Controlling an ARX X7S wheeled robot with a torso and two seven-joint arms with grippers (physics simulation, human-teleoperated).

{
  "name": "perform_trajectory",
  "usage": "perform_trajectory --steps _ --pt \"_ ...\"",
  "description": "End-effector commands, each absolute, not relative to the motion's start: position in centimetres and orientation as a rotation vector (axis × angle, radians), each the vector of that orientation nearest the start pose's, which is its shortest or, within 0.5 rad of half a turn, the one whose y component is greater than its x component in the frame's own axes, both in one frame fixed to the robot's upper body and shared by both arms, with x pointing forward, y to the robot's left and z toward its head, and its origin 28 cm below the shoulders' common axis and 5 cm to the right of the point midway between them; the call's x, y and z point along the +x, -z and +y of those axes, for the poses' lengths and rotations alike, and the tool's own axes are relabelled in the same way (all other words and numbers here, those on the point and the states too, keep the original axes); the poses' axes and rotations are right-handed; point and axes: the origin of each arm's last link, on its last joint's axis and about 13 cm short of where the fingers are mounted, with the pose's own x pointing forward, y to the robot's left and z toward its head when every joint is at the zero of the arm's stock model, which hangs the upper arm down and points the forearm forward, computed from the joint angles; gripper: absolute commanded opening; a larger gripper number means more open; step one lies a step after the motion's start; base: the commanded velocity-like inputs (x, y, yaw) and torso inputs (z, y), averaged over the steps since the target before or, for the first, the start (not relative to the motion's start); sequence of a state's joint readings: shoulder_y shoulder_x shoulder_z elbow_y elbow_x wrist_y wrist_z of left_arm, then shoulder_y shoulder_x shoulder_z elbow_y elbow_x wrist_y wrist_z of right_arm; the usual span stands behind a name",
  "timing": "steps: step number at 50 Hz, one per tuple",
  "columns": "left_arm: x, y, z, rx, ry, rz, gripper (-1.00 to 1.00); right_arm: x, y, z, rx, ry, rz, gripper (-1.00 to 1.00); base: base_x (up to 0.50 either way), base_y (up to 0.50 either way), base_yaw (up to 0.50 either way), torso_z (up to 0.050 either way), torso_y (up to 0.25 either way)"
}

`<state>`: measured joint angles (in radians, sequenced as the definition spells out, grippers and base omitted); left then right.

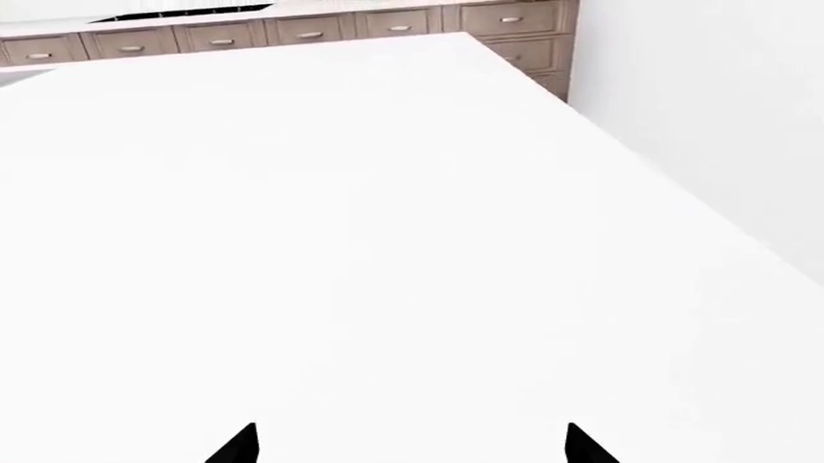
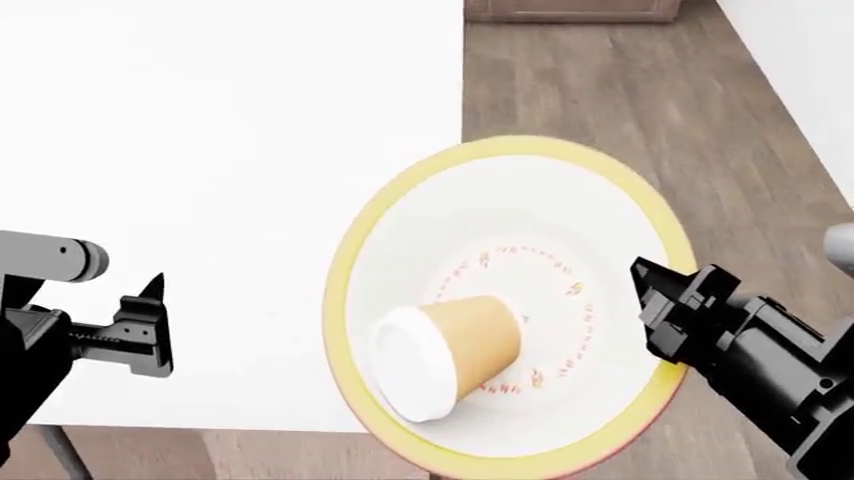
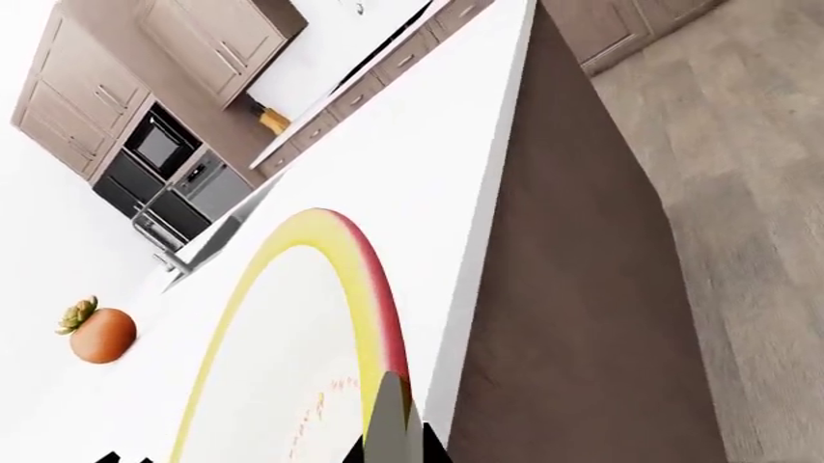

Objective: Place the cup inside the bowl on the dining table and move the bowl to any counter.

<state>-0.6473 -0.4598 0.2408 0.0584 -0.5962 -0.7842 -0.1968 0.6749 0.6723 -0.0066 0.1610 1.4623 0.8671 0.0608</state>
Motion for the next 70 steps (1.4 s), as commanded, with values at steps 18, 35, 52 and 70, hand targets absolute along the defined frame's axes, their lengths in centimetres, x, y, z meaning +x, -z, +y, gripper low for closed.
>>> perform_trajectory --steps 18,35,52,70 --pt "30.7 -14.7 26.4 0.072 0.07 0.199 1.0 29.0 -18.1 -22.1 0.674 -0.426 0.234 -1.0 0.05 -0.5 0.0 0.001 0.001" --pt "30.6 -14.6 26.4 0.08 0.072 0.2 1.0 29.1 -17.8 -22.0 0.646 -0.449 0.223 -1.0 0.29 -0.48 0.0 0.0 0.001" --pt "30.6 -14.4 26.6 0.077 0.065 0.202 1.0 29.5 -18.1 -22.0 0.658 -0.433 0.201 -1.0 0.41 -0.37 0.0 0.0 0.001" --pt "30.5 -14.2 26.8 0.08 0.064 0.206 1.0 30.0 -17.7 -21.9 0.659 -0.411 0.2 -1.0 0.5 -0.12 0.0 0.0 0.002"
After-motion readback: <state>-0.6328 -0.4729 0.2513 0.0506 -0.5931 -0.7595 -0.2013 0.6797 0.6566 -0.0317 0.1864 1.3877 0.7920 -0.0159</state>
